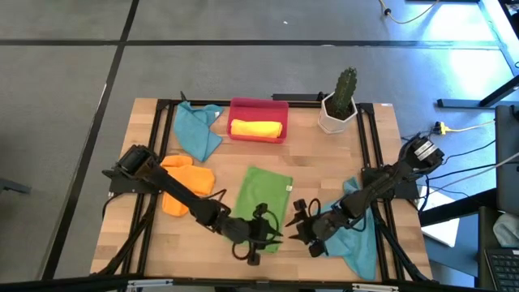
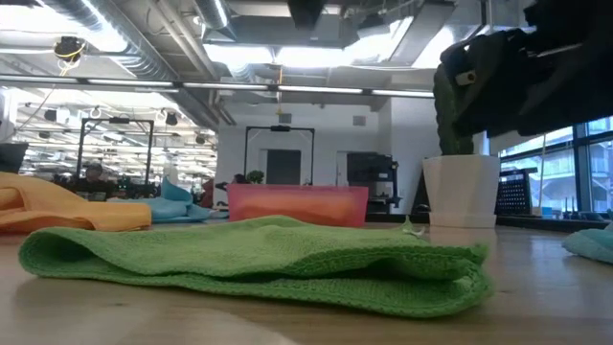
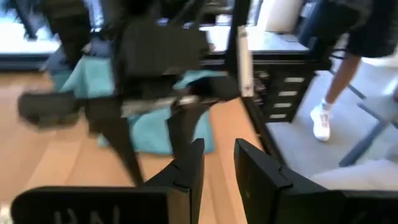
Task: Roll microfiber towels into tight, uniform cylinder then place into a basket
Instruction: Roll the green towel
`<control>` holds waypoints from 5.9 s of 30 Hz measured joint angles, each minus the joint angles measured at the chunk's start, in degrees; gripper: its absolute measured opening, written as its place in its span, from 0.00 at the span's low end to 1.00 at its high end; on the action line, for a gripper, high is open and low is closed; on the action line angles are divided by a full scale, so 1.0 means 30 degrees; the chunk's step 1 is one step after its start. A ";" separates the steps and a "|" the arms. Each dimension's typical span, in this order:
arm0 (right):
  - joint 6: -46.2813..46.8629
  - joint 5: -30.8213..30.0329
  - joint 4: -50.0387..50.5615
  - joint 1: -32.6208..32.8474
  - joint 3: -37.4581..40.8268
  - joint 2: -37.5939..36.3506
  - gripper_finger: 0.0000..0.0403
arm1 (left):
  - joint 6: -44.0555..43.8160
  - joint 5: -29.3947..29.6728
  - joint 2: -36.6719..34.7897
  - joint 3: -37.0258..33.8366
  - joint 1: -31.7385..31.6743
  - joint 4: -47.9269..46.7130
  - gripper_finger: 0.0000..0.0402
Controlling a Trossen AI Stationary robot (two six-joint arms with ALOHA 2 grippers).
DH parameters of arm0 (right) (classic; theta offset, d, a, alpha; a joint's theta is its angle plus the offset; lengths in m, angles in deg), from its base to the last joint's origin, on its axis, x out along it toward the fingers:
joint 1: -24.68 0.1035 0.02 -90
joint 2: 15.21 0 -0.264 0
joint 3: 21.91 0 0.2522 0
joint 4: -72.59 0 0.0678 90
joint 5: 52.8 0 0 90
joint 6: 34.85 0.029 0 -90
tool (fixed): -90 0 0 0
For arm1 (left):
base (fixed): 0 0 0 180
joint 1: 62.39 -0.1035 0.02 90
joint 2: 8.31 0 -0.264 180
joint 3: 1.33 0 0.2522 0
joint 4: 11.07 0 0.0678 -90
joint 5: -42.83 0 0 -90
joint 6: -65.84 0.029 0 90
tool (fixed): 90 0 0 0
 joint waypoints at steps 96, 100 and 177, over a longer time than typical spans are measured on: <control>0.5802 -0.3688 -0.2969 0.2208 0.0007 0.0541 0.49 | 0.5887 -0.4804 -0.4635 -0.7650 -0.2263 1.0387 0.20; 0.5278 -0.4011 -0.2984 0.2164 0.0007 0.0541 0.49 | 0.5488 -0.4804 -0.4633 -0.7650 -0.2263 1.0268 0.20; 0.1789 -0.3440 -0.2911 0.1872 -0.4634 0.8752 0.65 | 0.6460 -0.4505 -0.4633 -0.7643 -0.3647 1.0107 0.20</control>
